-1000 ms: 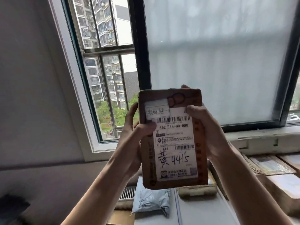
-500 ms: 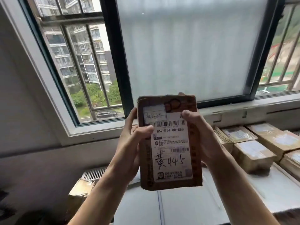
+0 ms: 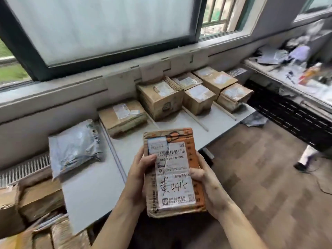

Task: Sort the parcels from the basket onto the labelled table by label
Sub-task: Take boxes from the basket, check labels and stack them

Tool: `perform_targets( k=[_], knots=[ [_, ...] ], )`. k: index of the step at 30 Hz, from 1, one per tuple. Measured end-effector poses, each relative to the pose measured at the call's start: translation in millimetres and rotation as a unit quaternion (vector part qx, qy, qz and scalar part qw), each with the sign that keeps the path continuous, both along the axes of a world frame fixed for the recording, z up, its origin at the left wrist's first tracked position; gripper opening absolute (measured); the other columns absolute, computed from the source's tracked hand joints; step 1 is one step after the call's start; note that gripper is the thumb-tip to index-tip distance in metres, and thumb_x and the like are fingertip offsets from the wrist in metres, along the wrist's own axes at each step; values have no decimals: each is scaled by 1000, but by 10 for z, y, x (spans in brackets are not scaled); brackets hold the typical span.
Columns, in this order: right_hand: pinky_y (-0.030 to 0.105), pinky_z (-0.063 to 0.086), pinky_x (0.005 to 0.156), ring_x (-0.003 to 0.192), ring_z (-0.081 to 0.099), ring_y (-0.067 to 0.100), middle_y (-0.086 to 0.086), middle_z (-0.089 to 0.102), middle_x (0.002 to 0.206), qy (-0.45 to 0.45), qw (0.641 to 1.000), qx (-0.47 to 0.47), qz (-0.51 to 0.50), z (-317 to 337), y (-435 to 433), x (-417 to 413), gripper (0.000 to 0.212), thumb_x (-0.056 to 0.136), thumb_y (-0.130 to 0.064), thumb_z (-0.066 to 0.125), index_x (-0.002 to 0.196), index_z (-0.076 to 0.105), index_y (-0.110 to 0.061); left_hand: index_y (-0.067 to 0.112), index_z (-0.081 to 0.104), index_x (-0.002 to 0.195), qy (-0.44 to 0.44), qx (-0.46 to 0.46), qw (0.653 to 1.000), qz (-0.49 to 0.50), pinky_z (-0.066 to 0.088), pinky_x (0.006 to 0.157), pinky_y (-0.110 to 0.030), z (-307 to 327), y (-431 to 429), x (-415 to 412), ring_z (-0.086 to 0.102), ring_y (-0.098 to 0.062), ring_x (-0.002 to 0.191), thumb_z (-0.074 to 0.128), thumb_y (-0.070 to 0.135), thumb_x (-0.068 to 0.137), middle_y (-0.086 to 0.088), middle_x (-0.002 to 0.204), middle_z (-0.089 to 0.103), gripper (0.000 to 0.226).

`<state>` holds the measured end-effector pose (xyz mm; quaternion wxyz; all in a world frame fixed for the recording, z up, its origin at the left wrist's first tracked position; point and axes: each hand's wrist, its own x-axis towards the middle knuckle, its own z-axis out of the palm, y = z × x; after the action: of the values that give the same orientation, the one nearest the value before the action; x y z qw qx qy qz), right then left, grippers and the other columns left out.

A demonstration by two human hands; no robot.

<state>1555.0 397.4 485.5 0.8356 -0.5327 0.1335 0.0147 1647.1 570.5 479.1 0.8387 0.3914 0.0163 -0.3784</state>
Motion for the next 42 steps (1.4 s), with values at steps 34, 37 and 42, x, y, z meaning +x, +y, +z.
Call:
perform_targets(
  k=[34,37,42],
  knots=[
    [55,57,96,127,59,48,27,60,140,-34,984,142,-105,-536,-4128,-411,70,81,-23,63,148,48,-11,15,54,142,-109,149,982,-40,44,109,-67,-316,-4376,-216,60,-43,128,76,30,80,-22,137,64,67],
    [54,57,96,126,60,48,27,60,139,-25,978,157,-131,-630,-4430,-323,69,80,-23,63,147,50,-10,14,53,142,-97,142,983,-56,39,109,-73,-468,-4737,-70,55,-48,131,74,28,84,-26,140,60,64],
    [62,51,103,129,57,49,27,59,142,14,977,142,-157,-776,-5026,-55,72,82,-22,65,150,46,-11,8,50,144,-53,117,988,-80,33,111,-76,-772,-5400,273,50,-54,134,76,30,83,-32,143,55,70]
  ],
)
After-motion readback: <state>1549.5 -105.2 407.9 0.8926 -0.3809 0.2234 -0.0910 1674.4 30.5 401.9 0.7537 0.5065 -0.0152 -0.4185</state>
